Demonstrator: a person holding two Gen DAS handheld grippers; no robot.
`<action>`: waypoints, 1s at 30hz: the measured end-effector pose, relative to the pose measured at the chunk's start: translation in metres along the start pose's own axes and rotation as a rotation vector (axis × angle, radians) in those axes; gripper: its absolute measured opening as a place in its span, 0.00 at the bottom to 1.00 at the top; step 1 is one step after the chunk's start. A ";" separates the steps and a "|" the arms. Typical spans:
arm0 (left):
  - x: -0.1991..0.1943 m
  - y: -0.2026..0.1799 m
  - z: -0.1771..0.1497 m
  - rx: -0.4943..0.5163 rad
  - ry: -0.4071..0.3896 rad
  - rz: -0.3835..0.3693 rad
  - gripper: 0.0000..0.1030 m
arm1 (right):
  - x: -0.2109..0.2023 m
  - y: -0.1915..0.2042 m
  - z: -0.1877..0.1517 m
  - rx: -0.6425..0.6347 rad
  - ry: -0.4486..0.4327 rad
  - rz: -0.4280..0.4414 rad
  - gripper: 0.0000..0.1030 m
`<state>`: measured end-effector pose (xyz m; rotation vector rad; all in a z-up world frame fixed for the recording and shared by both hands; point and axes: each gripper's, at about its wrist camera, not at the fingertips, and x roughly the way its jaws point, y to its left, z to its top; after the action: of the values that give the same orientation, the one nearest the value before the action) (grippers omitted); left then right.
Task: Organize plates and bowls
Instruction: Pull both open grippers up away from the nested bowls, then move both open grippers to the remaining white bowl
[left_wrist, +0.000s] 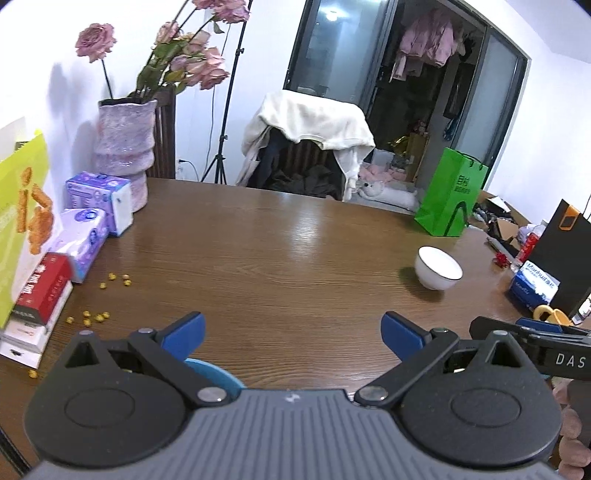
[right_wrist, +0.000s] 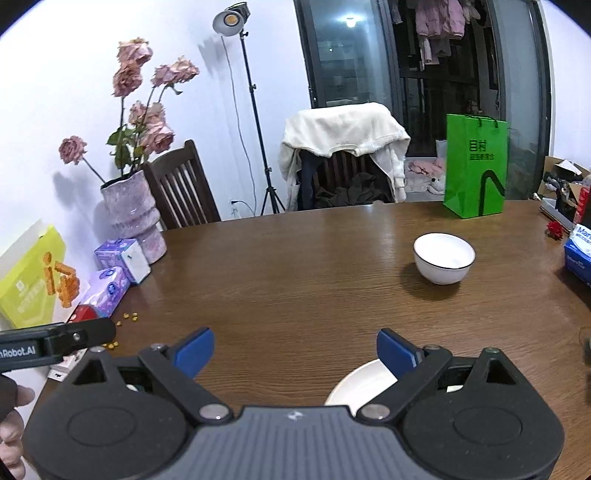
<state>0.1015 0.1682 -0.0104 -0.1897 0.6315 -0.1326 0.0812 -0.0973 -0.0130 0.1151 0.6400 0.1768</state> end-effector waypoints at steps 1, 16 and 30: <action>0.001 -0.005 -0.001 0.001 -0.001 0.000 1.00 | -0.001 -0.005 0.000 0.004 -0.001 0.001 0.95; 0.008 -0.061 -0.006 0.026 -0.011 -0.005 1.00 | -0.013 -0.065 -0.004 0.051 0.005 0.022 1.00; 0.023 -0.122 -0.019 0.018 -0.006 -0.025 1.00 | -0.024 -0.129 -0.007 0.076 0.031 0.075 1.00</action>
<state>0.1006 0.0426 -0.0119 -0.1809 0.6219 -0.1611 0.0748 -0.2283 -0.0256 0.2101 0.6737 0.2265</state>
